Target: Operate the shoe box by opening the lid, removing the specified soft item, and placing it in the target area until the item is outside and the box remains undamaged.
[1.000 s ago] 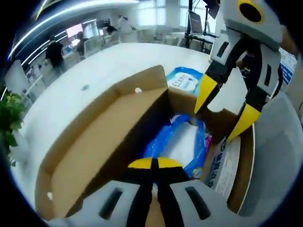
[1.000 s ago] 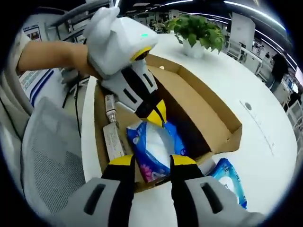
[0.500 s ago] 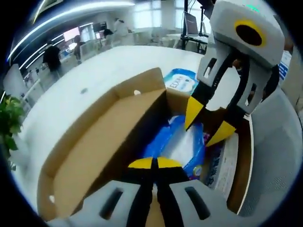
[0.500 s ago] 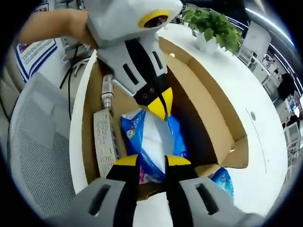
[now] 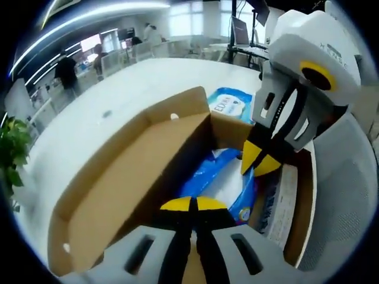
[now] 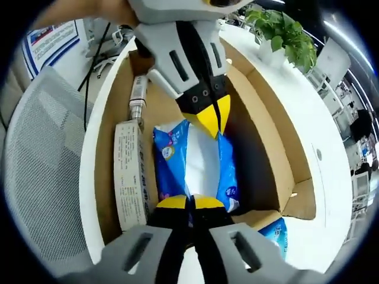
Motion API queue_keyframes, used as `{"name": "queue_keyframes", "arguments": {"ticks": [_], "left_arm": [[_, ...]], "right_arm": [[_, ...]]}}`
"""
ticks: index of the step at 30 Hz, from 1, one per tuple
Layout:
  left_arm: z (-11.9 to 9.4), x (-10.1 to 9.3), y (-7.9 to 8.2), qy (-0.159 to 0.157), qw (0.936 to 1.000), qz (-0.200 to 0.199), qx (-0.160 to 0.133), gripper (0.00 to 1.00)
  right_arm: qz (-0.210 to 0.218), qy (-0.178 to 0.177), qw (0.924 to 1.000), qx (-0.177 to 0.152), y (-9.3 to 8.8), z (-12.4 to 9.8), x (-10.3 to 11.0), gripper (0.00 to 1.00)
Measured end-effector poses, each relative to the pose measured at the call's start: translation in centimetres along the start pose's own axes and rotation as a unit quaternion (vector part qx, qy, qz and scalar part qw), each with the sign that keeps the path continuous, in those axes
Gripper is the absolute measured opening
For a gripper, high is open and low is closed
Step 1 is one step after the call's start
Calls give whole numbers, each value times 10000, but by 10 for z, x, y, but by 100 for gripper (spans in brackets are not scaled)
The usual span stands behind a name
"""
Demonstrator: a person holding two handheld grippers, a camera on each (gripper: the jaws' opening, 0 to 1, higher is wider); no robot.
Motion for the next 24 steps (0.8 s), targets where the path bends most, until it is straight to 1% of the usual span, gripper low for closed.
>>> {"name": "queue_keyframes", "arguments": {"ticks": [6, 11, 18, 24], "left_arm": [[-3, -3, 4, -1, 10000, 46, -20, 0], [-8, -3, 8, 44, 9999, 86, -34, 0], [-18, -6, 14, 119, 9998, 150, -64, 0], [-26, -7, 19, 188, 9996, 185, -96, 0]], "right_arm": [[170, 21, 9998, -33, 2, -5, 0, 0], [157, -23, 9998, -102, 5, -9, -1, 0], [174, -114, 9995, -239, 11, -21, -4, 0], [269, -159, 9989, -346, 16, -29, -9, 0]]}}
Point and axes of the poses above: the point that each gripper's makers call its tool centre point, and the gripper's own axes: z roughly forward along the fingers, x roughly to its left, y roughly out of its top, the point moved 4 cm from there along -z, roughly backward along the fingers, and after that the axes turned 14 degrees about -y, right-handed, at the moved point
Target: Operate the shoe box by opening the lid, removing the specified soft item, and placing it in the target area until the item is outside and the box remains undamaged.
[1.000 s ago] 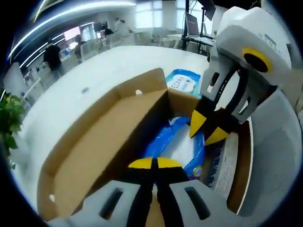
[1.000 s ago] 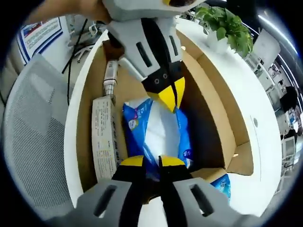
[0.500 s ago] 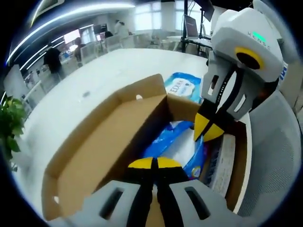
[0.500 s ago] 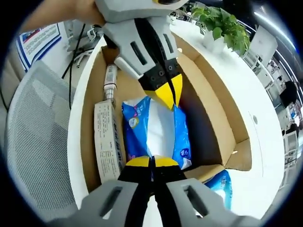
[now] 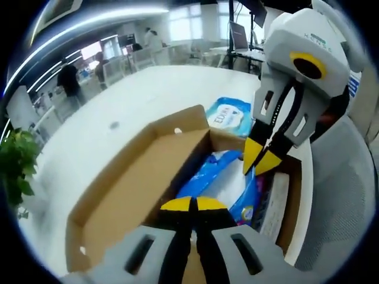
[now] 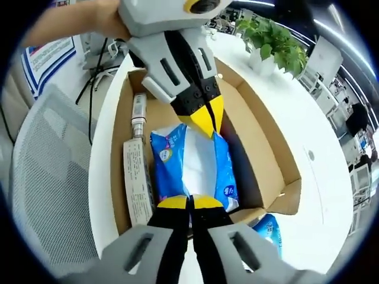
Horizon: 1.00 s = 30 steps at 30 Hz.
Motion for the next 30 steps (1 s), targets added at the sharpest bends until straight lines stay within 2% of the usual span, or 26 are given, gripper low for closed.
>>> {"name": "queue_keyframes", "arguments": {"ticks": [12, 30], "left_arm": [[-19, -5, 19, 134, 9997, 180, -18, 0], [-32, -12, 59, 207, 9994, 281, -54, 0]], "right_arm": [[10, -120, 9997, -214, 13, -22, -5, 0], [117, -276, 9988, -396, 19, -59, -24, 0]]}}
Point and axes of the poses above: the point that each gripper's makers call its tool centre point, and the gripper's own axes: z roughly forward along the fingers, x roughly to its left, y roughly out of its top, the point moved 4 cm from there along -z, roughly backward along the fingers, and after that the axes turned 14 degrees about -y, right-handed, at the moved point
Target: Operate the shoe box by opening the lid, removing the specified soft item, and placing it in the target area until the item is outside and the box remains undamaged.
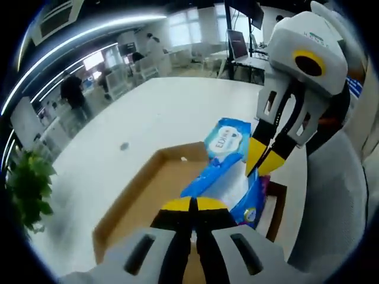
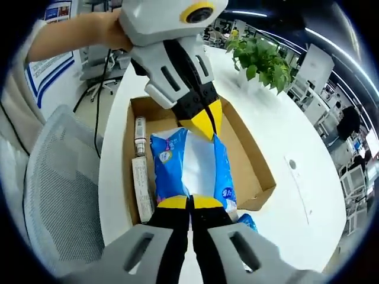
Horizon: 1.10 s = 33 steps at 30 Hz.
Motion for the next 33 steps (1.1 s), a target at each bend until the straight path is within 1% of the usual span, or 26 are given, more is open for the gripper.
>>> {"name": "queue_keyframes", "arguments": {"ticks": [6, 9, 15, 18, 20, 26, 33], "left_arm": [[4, -4, 17, -37, 9999, 103, -44, 0], [7, -6, 23, -68, 9999, 123, -52, 0], [19, -14, 38, -137, 9997, 160, -81, 0], [24, -17, 45, -195, 9996, 198, -90, 0], [28, -19, 50, -239, 9995, 178, -95, 0], [42, -23, 63, -328, 9991, 230, -100, 0], [63, -27, 77, -476, 9983, 342, -76, 0]], "right_arm": [[36, -96, 9999, 1, -5, -13, -9, 0], [53, -142, 9999, 14, -10, -19, -14, 0], [120, -190, 9997, 70, -24, -32, -26, 0], [77, -203, 9997, 90, -32, -39, -30, 0], [86, -285, 9995, 101, -36, -42, -33, 0], [131, -403, 9990, 141, -48, -49, -41, 0], [159, -507, 9983, 258, -69, -57, -50, 0]]}}
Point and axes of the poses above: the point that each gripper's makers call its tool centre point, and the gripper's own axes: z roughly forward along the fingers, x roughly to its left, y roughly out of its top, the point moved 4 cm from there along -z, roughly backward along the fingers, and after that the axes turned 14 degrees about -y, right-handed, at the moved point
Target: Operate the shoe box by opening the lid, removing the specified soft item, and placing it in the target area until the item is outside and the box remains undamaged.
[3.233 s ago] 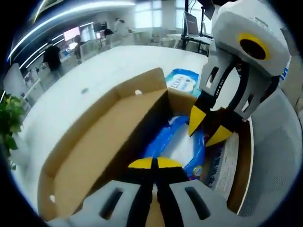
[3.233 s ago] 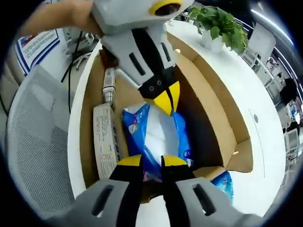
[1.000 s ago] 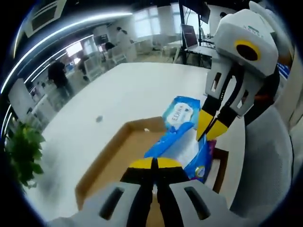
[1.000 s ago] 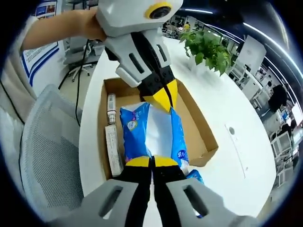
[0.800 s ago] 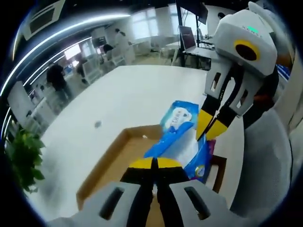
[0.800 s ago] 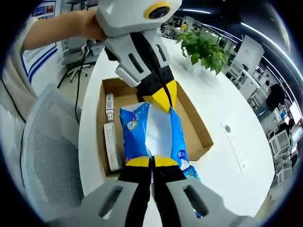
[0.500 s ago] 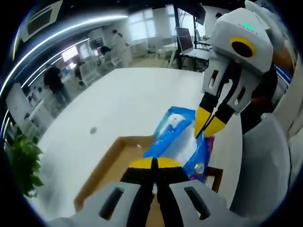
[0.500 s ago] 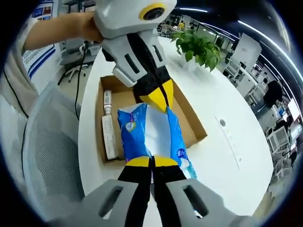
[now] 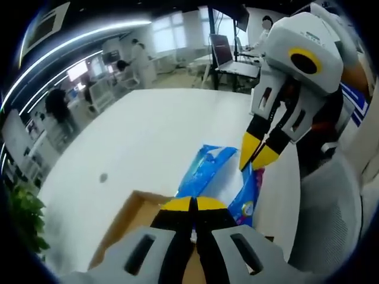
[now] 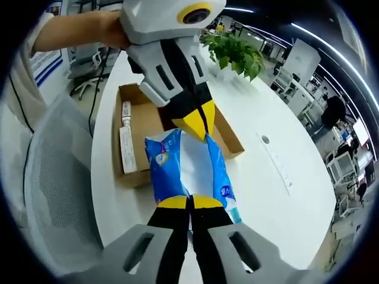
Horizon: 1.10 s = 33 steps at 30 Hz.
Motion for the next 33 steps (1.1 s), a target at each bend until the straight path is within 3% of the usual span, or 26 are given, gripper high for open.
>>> {"name": "queue_keyframes", "arguments": {"ticks": [14, 33], "left_arm": [[32, -6, 31, -243, 9995, 215, -61, 0], [76, -9, 58, -540, 9982, 235, -62, 0]], "right_arm": [[13, -174, 9998, 107, -35, -17, -25, 0], [20, -274, 9994, 223, -79, -26, -53, 0]]}}
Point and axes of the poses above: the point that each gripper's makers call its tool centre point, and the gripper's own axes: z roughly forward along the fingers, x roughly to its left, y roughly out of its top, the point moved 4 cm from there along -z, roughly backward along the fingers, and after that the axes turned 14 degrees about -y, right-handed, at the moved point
